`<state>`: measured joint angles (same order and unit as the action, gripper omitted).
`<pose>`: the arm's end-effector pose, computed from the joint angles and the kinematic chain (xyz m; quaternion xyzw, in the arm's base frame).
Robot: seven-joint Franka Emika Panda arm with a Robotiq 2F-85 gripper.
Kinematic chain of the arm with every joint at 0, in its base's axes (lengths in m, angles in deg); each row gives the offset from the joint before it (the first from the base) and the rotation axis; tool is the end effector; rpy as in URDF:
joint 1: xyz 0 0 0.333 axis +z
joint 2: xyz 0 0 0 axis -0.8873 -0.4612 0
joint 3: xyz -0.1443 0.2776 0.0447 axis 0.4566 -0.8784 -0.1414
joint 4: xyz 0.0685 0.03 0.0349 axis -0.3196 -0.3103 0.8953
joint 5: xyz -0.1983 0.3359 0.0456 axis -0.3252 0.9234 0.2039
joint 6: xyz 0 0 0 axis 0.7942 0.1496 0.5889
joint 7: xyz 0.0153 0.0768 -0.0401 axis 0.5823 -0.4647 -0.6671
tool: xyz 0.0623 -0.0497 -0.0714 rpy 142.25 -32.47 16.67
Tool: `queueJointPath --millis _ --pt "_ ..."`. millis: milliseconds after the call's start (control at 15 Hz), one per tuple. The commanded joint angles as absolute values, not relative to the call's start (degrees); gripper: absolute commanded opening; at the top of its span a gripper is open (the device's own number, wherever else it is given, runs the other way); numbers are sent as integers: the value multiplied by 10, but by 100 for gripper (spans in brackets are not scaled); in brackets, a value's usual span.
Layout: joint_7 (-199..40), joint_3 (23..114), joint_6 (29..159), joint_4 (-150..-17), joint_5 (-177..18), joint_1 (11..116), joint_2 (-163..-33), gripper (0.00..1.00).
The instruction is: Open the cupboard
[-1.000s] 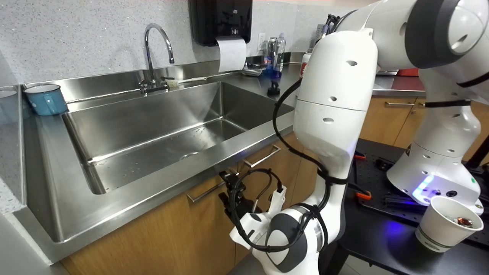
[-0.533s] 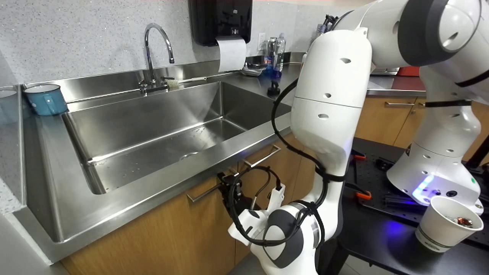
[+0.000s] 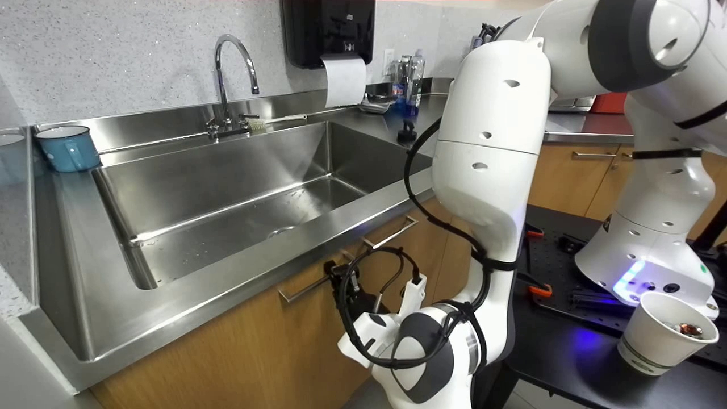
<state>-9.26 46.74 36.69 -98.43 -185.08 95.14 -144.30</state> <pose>0.4094 0.3298 -0.0202 0.6234 0.3298 0.3341 0.6253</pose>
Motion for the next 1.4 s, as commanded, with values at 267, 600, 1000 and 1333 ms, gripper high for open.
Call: queueJointPath --millis 267,600,1000,1333 --pt "-130 392 316 -935 -1748 981 -1457 3" --pt "-148 392 276 -829 -1660 1053 -1499 3" --pt "-154 411 274 -739 -1579 1142 -1512 3" --pt "-142 415 330 -805 -1568 1148 -1436 61"
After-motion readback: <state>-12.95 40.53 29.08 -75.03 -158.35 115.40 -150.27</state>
